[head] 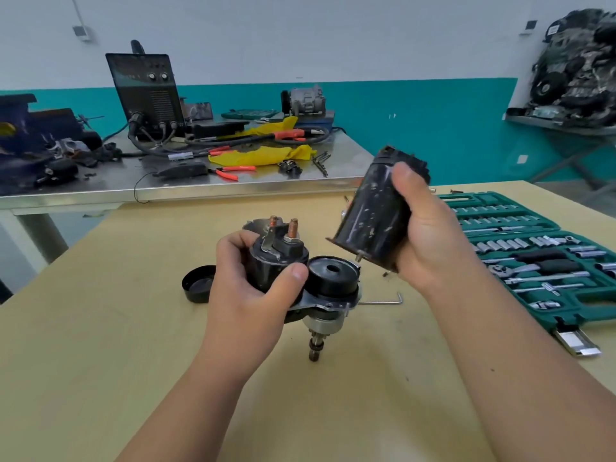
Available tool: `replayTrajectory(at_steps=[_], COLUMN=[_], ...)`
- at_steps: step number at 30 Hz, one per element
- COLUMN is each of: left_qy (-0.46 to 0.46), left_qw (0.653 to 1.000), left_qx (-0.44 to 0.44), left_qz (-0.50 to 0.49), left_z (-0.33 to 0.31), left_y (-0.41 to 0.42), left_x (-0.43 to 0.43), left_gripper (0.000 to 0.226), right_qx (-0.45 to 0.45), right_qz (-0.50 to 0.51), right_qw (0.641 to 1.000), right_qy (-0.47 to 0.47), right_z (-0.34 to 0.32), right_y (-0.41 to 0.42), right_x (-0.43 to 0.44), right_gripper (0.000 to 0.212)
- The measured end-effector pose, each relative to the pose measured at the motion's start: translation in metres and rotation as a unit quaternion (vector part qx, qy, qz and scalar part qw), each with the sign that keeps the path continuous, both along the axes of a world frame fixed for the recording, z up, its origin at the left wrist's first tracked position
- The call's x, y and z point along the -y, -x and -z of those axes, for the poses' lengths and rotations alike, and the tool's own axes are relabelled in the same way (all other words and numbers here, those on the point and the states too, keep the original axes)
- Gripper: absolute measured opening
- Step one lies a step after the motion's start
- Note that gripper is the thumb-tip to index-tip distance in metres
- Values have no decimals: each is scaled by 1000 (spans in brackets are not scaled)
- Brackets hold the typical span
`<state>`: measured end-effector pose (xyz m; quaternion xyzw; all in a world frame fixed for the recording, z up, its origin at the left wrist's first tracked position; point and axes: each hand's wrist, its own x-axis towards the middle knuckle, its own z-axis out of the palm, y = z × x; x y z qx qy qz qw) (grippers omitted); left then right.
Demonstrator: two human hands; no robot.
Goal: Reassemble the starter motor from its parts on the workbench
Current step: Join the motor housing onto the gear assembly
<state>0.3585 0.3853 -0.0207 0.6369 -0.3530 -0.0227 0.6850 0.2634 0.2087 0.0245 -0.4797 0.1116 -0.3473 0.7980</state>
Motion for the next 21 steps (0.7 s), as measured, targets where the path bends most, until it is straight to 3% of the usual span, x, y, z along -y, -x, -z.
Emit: replayTrajectory(at_steps=[4, 8, 13, 18, 21], left_qy=[6, -1, 4, 9, 4], left_qw=[1000, 999, 999, 999, 997], left_qx=[-22, -32, -42, -50, -36], left_qz=[22, 11, 7, 19, 64], left_z=[1, 3, 3, 3, 2], left_y=[-6, -11, -10, -10, -12], left_x=[-1, -1, -1, -1, -4], left_gripper=[47, 48, 44, 47, 42], right_qx=[-40, -92, -160, -152, -124], right_qz=[34, 61, 74, 39, 23], right_qw=[989, 969, 919, 918, 920], right_qy=[139, 222, 353, 365, 370], right_z=[-5, -11, -7, -7, -4], right_y=[-16, -20, -13, -7, -5], right_x=[-22, -37, -42, -41, -39], right_gripper=[43, 72, 61, 39, 44])
